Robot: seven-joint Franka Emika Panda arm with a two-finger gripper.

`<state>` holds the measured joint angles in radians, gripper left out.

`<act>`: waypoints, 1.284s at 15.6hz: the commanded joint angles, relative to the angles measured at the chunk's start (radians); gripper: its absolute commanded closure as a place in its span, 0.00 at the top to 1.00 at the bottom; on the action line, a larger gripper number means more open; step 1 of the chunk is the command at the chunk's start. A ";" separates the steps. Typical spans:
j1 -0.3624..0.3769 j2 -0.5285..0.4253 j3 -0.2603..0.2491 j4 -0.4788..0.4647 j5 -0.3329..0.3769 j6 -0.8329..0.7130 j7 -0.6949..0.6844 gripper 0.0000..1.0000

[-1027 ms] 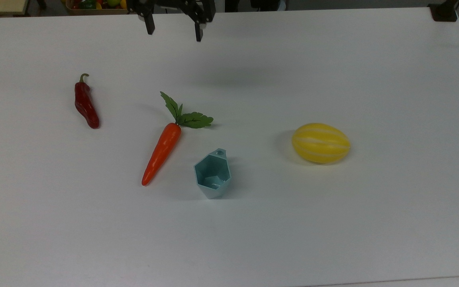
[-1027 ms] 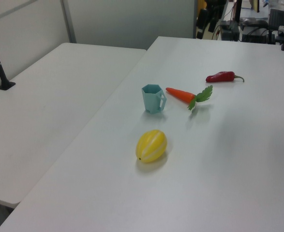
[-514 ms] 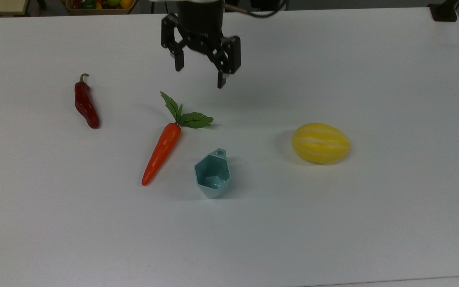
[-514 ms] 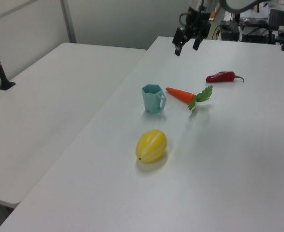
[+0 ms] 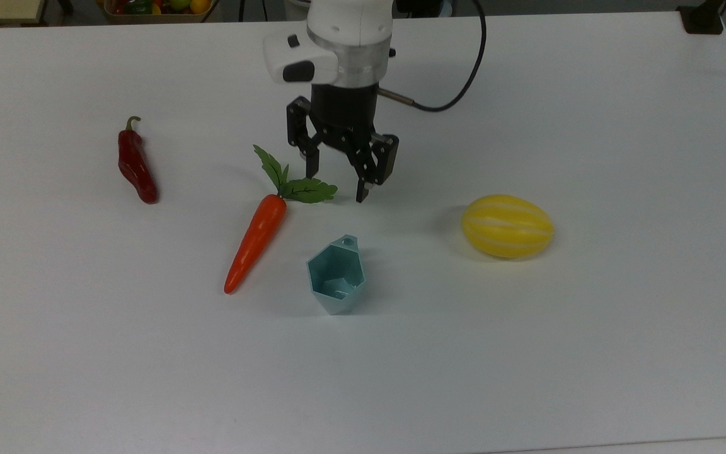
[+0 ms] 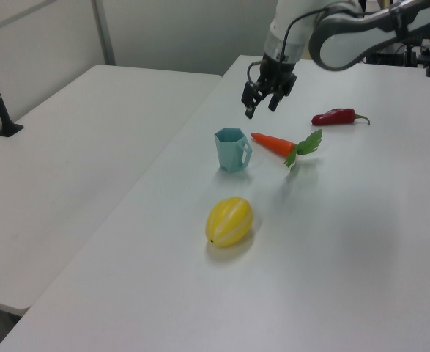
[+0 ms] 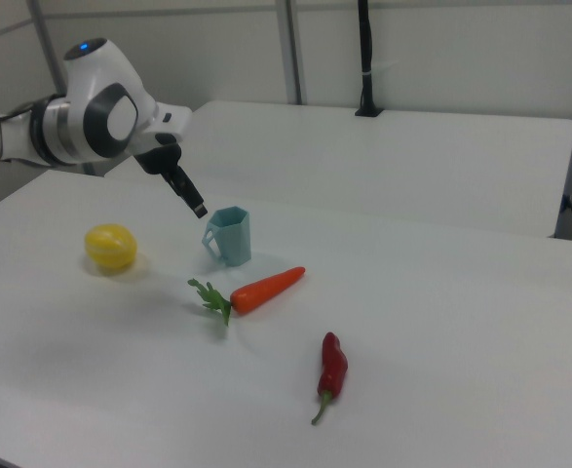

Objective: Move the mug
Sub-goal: 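Lower the gripper onto the mug rim and close on it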

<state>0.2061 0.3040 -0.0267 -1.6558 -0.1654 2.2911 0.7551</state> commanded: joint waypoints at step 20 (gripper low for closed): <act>0.030 0.239 -0.004 -0.004 -0.229 0.255 0.168 0.50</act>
<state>0.2296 0.5372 -0.0252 -1.6564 -0.3656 2.5129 0.8923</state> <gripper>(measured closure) 0.423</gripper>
